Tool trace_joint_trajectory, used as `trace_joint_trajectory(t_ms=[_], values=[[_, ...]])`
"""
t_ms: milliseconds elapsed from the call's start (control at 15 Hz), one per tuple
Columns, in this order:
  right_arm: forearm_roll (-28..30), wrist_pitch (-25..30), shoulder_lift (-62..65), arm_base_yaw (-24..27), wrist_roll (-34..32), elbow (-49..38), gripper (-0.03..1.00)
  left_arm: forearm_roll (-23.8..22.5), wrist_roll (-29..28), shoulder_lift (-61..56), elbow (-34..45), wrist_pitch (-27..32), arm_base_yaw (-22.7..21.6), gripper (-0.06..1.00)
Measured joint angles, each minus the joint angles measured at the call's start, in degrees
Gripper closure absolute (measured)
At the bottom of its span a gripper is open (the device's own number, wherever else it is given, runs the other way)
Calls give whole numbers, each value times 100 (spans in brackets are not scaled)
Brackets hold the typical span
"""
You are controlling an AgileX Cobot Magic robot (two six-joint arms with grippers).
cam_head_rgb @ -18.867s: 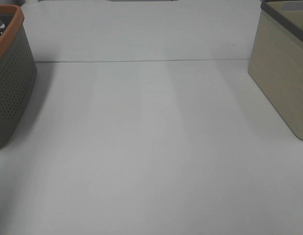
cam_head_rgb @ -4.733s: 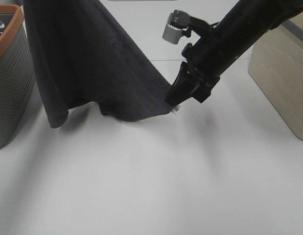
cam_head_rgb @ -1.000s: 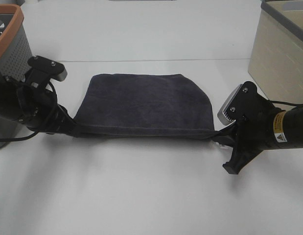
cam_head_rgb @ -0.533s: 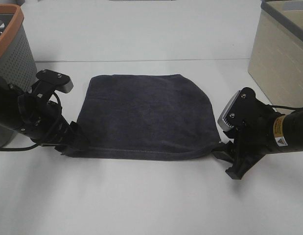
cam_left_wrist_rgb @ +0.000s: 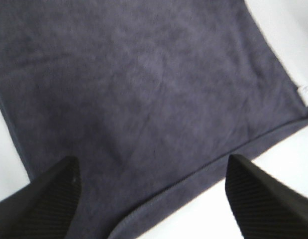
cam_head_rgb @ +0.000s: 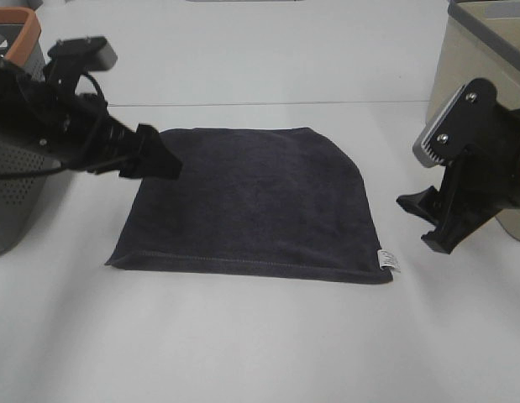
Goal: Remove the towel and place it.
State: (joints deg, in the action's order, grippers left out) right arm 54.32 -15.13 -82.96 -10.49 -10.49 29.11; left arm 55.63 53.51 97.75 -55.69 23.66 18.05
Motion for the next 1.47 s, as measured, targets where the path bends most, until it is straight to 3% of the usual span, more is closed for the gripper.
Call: trace_joint_trajectory(t_ms=[200,333,400,533,600,667,800,1067,1267,1467], values=[[-659,292,779,0,0,424,27,-487,-613,-97,-1008,74,-6,20],[-1243,1140,985,0,0,1146,27,-1536,-1581,-97,-1793,92,-6,20],[-1450,1719,1008,0,0,1553,27,-2269,-2298,-97,-2183,109,-6,20],[-1839,2756,997,0,0,2481,27,-4183,-3896,-97,-3031,504,-11,20],[-2097,3237,940,0,0,2928,27,-5122,-4612,-63,-3426,911,-6,20],[-2699,4297,619,0,0,3839,27,-6606,-5598,86,-4234,2034,-52,20],[-3363,5426,0,0,57,4905,27,-6801,-5884,275,-4784,2744,-275,20],[-4664,7311,-1071,0,762,6595,23,-5747,-5781,332,-5208,3604,-1140,20],[-5059,8125,-1398,0,917,7299,8,-5363,-5626,275,-5208,4418,-1673,20],[-5059,8474,-1404,0,945,7380,5,-5329,-5546,201,-5197,4566,-1702,20]])
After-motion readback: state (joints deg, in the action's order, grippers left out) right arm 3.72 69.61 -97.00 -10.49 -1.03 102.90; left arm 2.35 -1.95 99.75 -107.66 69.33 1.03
